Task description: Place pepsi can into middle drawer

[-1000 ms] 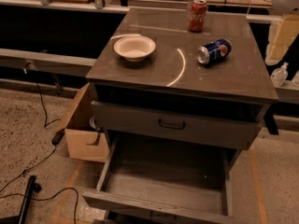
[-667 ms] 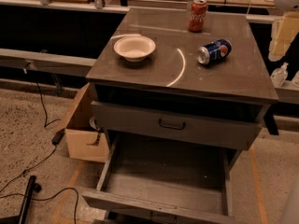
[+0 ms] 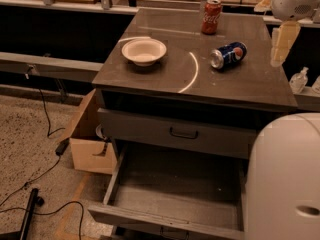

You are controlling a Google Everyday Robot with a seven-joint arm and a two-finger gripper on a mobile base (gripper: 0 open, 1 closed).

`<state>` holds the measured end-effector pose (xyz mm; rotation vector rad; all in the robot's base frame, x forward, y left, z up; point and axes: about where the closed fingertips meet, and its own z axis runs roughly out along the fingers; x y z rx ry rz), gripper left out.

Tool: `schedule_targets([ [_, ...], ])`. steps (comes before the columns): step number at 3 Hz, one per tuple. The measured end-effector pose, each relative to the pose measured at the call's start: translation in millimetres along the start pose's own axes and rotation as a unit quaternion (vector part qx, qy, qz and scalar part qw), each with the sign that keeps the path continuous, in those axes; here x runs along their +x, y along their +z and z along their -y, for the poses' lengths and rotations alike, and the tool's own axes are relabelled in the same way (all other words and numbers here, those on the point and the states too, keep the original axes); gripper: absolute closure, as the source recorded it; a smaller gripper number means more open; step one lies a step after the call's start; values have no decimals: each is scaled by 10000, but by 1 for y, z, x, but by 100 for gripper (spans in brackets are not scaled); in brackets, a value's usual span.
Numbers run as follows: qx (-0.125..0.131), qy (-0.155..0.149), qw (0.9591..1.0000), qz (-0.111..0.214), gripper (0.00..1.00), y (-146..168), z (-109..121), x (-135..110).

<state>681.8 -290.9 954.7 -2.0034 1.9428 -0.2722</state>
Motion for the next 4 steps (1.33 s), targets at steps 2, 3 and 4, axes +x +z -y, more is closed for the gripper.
schedule_targets([
  [2, -185, -413, 9989, 142, 0, 57, 25, -35],
  [3, -357, -438, 9981, 237, 0, 85, 25, -42],
  [4, -504, -477, 9971, 327, 15, 105, 22, -46],
])
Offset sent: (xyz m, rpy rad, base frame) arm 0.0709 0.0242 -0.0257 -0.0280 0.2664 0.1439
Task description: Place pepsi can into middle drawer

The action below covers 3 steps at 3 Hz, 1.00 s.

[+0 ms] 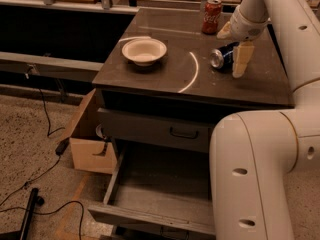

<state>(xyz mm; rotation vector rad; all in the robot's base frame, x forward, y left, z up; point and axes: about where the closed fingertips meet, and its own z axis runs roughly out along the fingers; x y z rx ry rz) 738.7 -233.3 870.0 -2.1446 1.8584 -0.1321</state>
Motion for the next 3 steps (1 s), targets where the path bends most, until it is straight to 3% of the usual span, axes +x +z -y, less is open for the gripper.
schedule_targets([
  [1, -107, -104, 9998, 93, 39, 13, 0, -7],
  [2, -154, -183, 9996, 179, 70, 13, -3, -9],
  [3, 5, -315, 9994, 170, 93, -17, -4, -14],
])
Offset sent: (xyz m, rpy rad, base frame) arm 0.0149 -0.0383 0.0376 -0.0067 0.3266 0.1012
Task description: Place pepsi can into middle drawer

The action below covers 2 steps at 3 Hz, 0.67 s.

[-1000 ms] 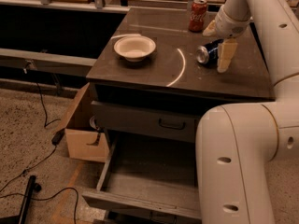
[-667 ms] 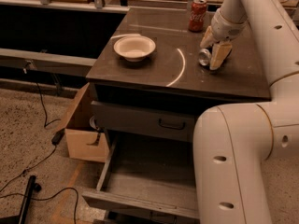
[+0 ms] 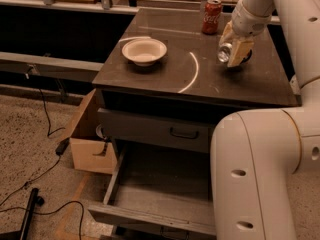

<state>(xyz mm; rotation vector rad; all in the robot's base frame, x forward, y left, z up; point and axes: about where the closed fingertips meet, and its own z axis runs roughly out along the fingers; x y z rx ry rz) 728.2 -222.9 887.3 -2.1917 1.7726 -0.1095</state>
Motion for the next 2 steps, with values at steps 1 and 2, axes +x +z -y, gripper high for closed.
schedule_targets([
  [1, 363, 186, 9984, 392, 100, -54, -10, -12],
  [2, 630, 170, 9970, 406, 100, -57, 5, -16],
])
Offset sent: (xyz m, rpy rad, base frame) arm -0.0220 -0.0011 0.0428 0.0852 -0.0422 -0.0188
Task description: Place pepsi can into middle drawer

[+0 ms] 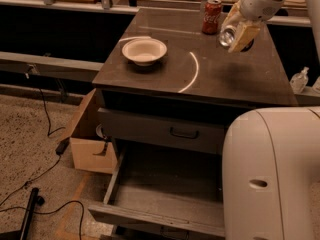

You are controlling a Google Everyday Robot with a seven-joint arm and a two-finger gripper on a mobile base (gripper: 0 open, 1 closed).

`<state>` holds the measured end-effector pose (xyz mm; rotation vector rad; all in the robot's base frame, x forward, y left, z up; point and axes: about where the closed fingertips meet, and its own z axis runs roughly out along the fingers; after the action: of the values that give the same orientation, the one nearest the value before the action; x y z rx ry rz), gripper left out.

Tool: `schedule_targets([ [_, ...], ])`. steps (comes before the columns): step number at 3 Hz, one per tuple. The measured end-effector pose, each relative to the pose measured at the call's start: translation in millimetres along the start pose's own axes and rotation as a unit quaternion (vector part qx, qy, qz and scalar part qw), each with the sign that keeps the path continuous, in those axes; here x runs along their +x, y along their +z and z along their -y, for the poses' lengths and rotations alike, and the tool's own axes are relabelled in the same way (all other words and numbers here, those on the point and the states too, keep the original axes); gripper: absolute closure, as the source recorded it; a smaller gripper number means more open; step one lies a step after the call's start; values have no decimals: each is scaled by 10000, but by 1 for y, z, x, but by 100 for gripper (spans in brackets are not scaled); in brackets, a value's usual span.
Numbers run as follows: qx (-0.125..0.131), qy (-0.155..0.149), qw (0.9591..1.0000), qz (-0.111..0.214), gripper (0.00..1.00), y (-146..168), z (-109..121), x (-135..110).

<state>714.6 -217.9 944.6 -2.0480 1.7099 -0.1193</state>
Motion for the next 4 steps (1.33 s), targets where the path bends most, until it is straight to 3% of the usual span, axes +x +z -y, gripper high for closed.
schedule_targets([
  [1, 84, -2, 10000, 11, 100, 3, 6, -1],
  [2, 74, -178, 9985, 504, 100, -11, -9, -17],
  [3, 322, -302, 9886, 1439, 100, -35, -39, -45],
  [4, 419, -597, 9720, 2234, 100, -37, -77, -68],
])
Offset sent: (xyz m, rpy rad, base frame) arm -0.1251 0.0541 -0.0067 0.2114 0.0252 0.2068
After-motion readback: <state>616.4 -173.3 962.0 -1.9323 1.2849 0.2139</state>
